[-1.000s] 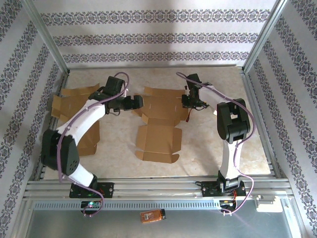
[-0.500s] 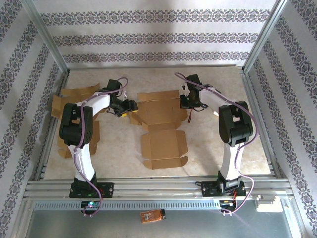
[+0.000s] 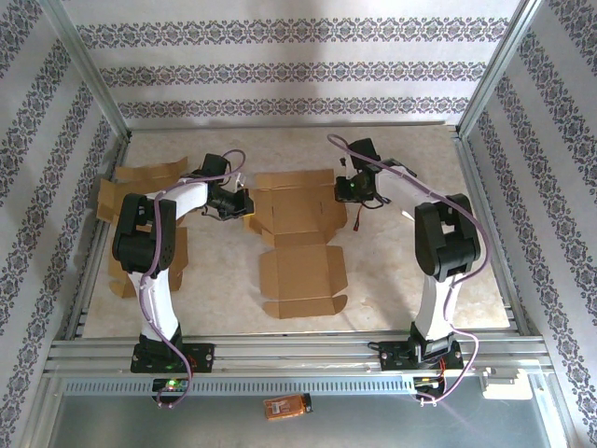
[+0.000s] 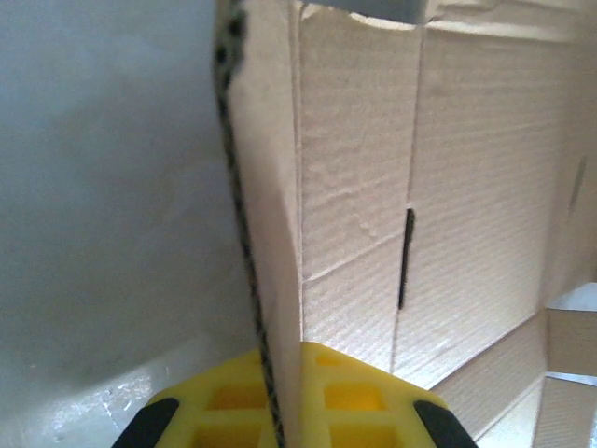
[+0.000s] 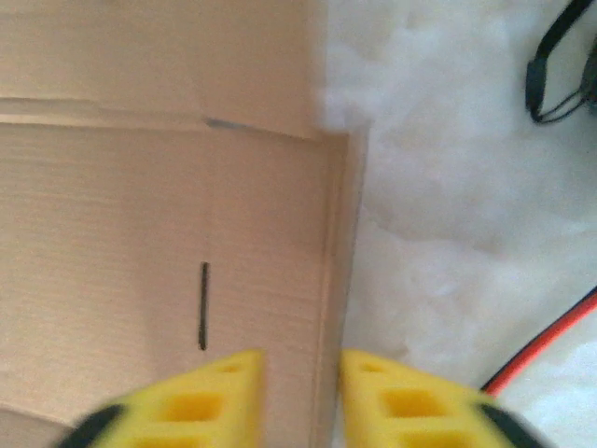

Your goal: Fold the paper box

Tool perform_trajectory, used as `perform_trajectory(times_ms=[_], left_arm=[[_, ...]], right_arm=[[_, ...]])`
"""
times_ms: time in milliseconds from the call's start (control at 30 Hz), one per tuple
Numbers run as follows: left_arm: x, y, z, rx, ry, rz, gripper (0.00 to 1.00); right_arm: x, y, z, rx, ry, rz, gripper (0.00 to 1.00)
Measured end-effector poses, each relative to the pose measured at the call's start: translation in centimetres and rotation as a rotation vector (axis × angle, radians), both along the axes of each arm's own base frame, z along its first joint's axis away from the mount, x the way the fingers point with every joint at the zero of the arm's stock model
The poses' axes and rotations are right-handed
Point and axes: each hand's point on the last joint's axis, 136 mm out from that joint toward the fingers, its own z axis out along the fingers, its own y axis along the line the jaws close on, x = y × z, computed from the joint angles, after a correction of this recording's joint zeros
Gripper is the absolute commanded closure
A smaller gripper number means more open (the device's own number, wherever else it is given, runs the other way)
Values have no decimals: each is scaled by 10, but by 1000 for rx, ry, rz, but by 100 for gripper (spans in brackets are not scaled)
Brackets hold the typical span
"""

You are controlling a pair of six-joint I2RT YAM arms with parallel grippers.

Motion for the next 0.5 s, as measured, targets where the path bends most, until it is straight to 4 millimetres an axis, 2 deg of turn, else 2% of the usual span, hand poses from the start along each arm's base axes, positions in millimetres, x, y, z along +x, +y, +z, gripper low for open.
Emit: perform_trajectory(times_ms=[67, 200, 267, 367, 500], left_arm=[[3, 0, 10, 12, -71, -42, 100], [4, 0, 40, 32, -233, -112, 100], [5, 0, 57, 47, -397, -158, 100], [-11, 0, 74, 64, -546, -217, 100], [-16, -9, 86, 88, -712, -301, 100]], right_arm=[[2, 0, 26, 6, -65, 20, 45], [6, 2, 86, 23, -236, 60, 43], [7, 8, 111, -10, -350, 167, 42], [5, 26, 132, -71, -491, 365, 39], [-9, 55, 138, -135, -612, 661, 32]])
